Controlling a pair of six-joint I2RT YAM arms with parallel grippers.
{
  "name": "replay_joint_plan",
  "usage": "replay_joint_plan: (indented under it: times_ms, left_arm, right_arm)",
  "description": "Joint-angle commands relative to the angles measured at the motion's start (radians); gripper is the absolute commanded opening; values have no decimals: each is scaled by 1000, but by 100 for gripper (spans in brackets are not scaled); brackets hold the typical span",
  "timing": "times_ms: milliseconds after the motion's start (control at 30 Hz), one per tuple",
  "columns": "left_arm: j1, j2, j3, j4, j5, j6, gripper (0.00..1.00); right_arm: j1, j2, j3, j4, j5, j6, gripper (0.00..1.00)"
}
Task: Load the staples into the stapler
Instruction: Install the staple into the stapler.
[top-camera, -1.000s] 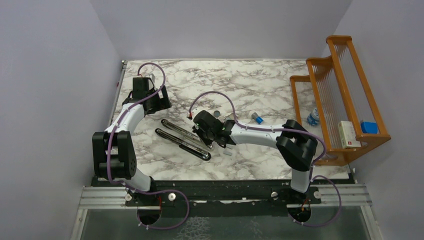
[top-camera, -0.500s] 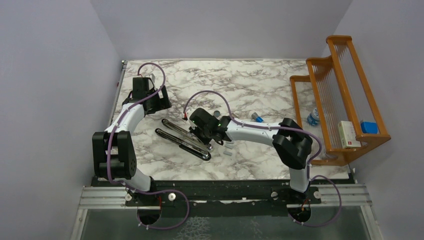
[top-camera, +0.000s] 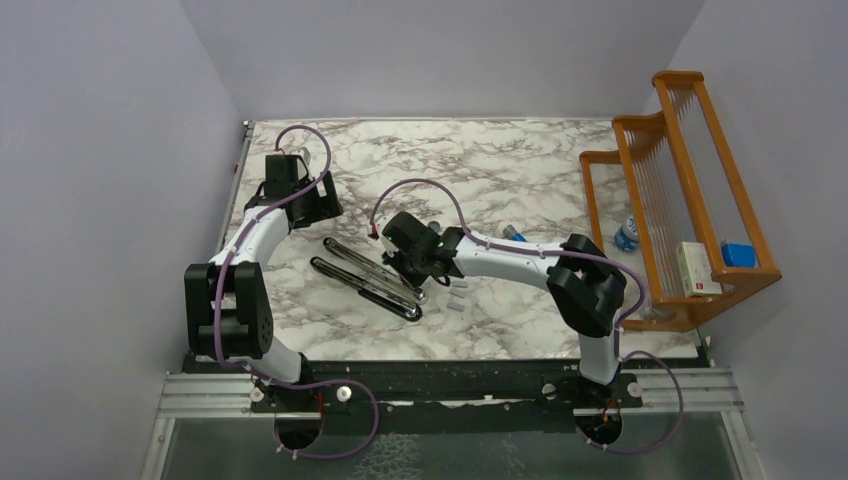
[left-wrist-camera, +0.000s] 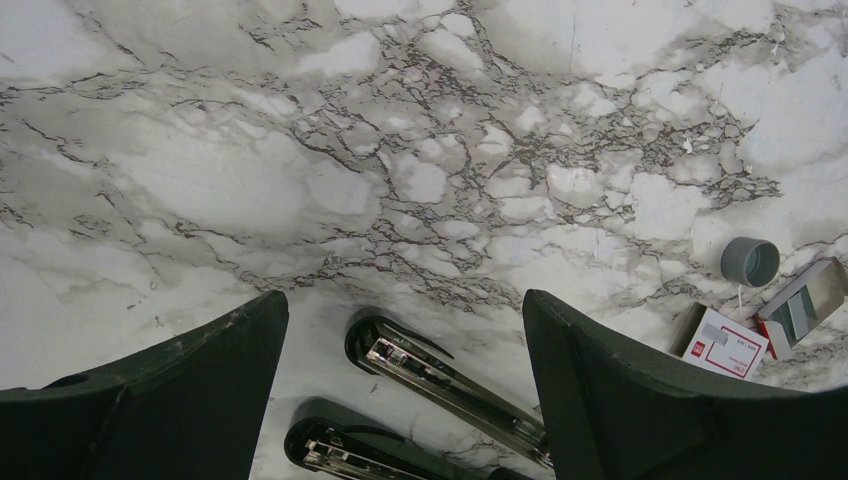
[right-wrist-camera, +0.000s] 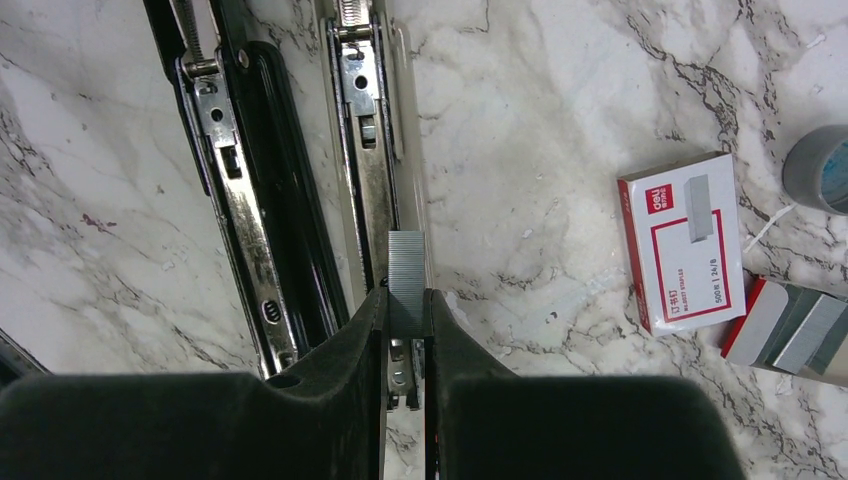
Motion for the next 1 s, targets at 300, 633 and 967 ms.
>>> replay_joint_plan:
  times_ms: [300, 633, 967]
  left_arm:
    - [8, -11, 17, 13, 15, 10, 90]
    - [8, -11, 17, 13, 17, 10, 90]
    - [8, -11, 17, 13, 18, 12, 90]
  right_arm:
    - [-29, 21, 20, -83, -29, -16, 1]
    - [-31, -40, -9, -13, -50, -37, 1]
    - [-30, -57, 5, -13, -143, -35, 1]
